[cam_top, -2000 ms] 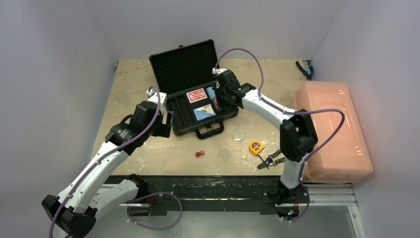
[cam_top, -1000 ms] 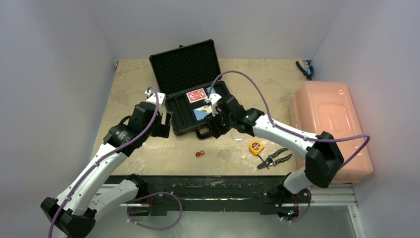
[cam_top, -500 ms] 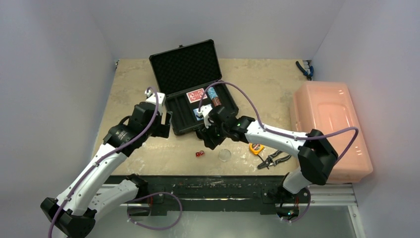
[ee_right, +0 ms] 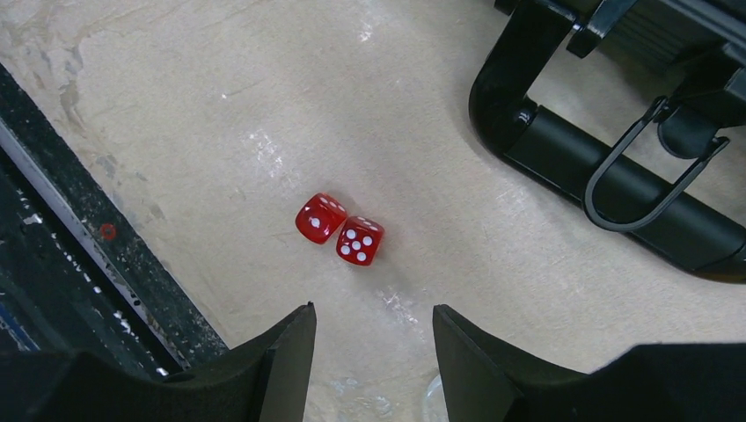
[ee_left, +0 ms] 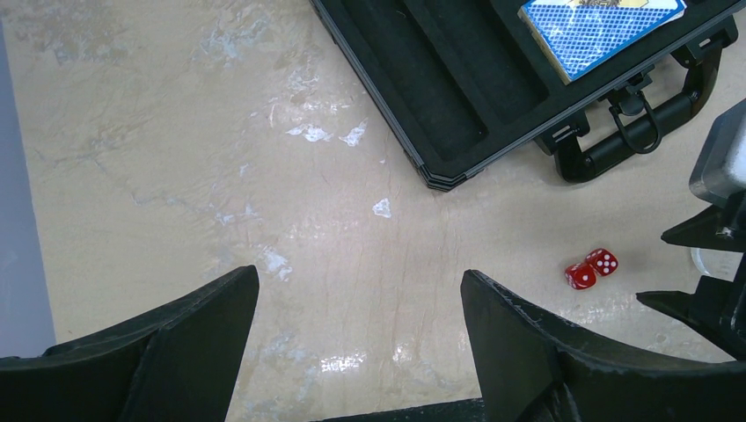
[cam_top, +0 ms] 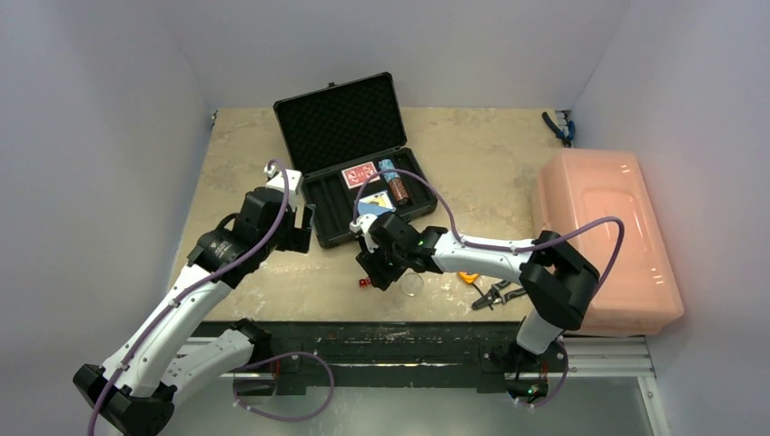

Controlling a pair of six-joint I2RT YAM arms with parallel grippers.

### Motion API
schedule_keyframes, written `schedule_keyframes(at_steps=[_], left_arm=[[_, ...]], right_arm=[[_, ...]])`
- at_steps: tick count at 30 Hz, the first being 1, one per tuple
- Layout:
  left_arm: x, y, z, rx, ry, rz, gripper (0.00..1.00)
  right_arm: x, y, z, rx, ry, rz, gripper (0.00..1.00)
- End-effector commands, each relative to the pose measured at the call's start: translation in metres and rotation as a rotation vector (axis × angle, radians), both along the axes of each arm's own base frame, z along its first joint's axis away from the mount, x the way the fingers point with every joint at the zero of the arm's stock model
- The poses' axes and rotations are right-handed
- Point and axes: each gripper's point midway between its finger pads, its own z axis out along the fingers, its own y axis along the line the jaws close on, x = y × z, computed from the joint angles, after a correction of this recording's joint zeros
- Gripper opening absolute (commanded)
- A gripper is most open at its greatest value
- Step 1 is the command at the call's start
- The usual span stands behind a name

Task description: Pack up texas hold em set

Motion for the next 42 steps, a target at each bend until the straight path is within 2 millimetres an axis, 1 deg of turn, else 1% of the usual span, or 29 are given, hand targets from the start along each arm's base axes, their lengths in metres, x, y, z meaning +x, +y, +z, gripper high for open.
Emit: schedule_keyframes(at_steps=[1,8,13,15,23,31,42], left_arm=[[0.004,0.002,0.017,-0.011,-0.053,0.015,0.85],[0.004,0.002,0.017,-0.012,-0.052,0.014,0.85],[0.004,0.002,0.017,-0.012,-0.051,0.014,0.85],[0.004,0.002,0.017,-0.011,-0.050,0.014,0.85],[0.004,0.002,0.017,-0.010,-0.050,0.015,0.85],[0.004,0.002,0.017,-0.011,-0.052,0.015,0.85],[0.004,0.002,0.017,-0.012,-0.052,0.014,0.85]], right_arm=[[0.003,0.007,-0.005,0.021,-0.012,-0.052,0.55],[0.003,0.012,-0.012,0.029,-0.007,-0.087,0.54],[-0.001,0.015,-0.025,0.003,0.008,-0.085,0.52],[0.000,0.017,-0.027,-0.001,0.006,-0.090,0.50],[0.006,0.021,-0.031,-0.011,-0.005,-0.121,0.45],[0.012,0.022,-0.038,-0.038,-0.018,-0.146,0.43],[0.013,0.022,-0.038,-0.050,-0.017,-0.154,0.38]])
